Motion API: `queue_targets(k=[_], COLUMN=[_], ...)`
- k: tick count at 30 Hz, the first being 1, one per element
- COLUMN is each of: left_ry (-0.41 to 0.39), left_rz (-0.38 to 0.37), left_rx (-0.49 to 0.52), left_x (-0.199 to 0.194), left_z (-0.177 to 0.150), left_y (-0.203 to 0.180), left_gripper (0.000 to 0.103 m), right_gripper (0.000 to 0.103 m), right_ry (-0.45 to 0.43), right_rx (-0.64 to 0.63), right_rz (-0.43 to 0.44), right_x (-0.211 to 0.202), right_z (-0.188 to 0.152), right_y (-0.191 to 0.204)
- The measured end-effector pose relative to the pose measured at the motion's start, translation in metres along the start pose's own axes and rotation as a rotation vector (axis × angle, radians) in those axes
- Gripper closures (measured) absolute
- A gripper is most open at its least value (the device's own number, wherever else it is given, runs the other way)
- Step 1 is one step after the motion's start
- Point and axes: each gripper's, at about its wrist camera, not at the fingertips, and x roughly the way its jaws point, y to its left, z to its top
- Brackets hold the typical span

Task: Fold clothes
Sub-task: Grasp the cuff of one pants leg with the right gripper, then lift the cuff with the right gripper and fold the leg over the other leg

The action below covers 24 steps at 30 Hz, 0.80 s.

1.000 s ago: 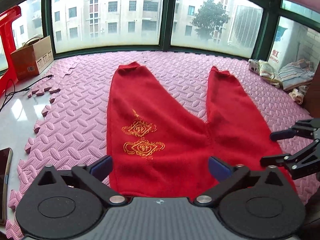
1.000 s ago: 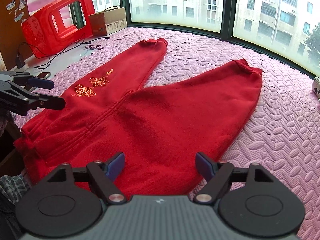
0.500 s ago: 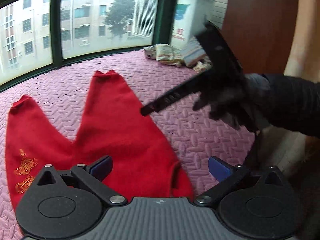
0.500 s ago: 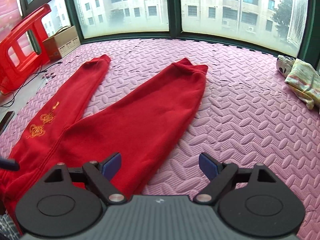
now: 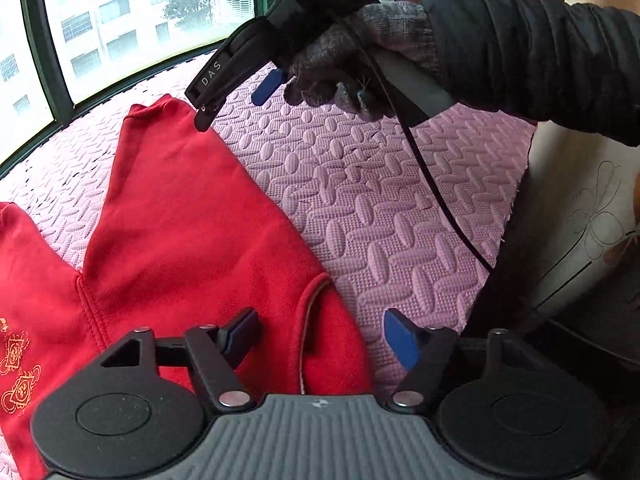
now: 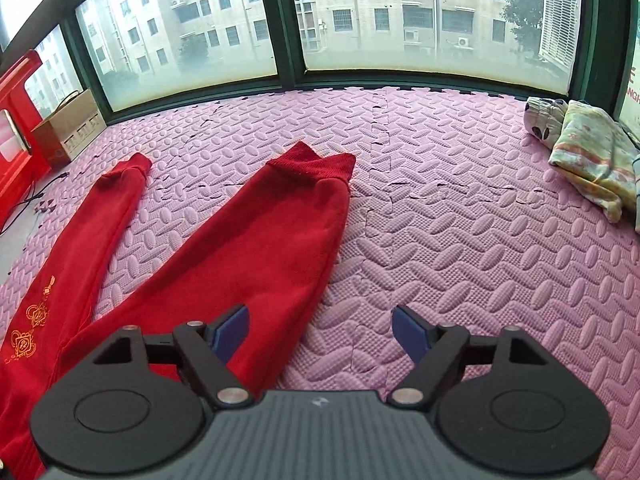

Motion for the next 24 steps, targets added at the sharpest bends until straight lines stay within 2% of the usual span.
queue_targets(k=[2, 4, 10, 12, 14, 17, 19, 20, 21, 22, 24], left_ry=[-0.002, 0.001, -0.045, -0.032, -0.003, 0.013, 0.011, 0.007, 0.002, -0.003, -0.016], left_rz=[0.019, 0.034, 0.073, 0.060, 0.062, 0.064, 0.068, 0.067, 0.065, 0.063, 0.040], left_rx=[0.014, 0.020, 0.069, 0.079, 0.076, 0.076, 0.081, 0.073, 0.066, 0.056, -0.001], left_x=[-0.001, -0.003, -0.013, -0.011, -0.005, 0.000, 0.001, 0.000, -0.001, -0.002, -0.007], left_z=[0.000, 0.001, 0.005, 0.005, 0.004, 0.002, 0.001, 0.001, 0.001, 0.001, 0.001], left_y=[-0.001, -0.002, -0.010, -0.011, -0.011, -0.010, -0.010, -0.008, -0.006, -0.004, 0.006], left_gripper=[0.045, 0.045, 0.045, 0.045, 0.046, 0.053, 0.060, 0.063, 0.069, 0.077, 0.085], right_gripper=[0.028, 0.036, 0.048, 0.054, 0.055, 0.059, 0.072, 0.073, 0.078, 0.087, 0.092], right_ry=[0.008, 0.011, 0.011, 0.018, 0.022, 0.014, 0.014, 0.015, 0.015, 0.015, 0.011], right_rx=[0.018, 0.033, 0.083, 0.095, 0.104, 0.118, 0.126, 0.123, 0.121, 0.123, 0.127], right_rz=[0.009, 0.017, 0.036, 0.038, 0.032, 0.024, 0.016, 0.010, 0.008, 0.013, 0.011], right_x=[0.011, 0.021, 0.044, 0.053, 0.061, 0.068, 0.072, 0.073, 0.073, 0.073, 0.072], right_z=[0.006, 0.012, 0.034, 0.042, 0.047, 0.054, 0.057, 0.057, 0.058, 0.059, 0.060], right_y=[-0.004, -0.007, -0.017, -0.020, -0.022, -0.024, -0.023, -0.023, -0.022, -0.022, -0.020])
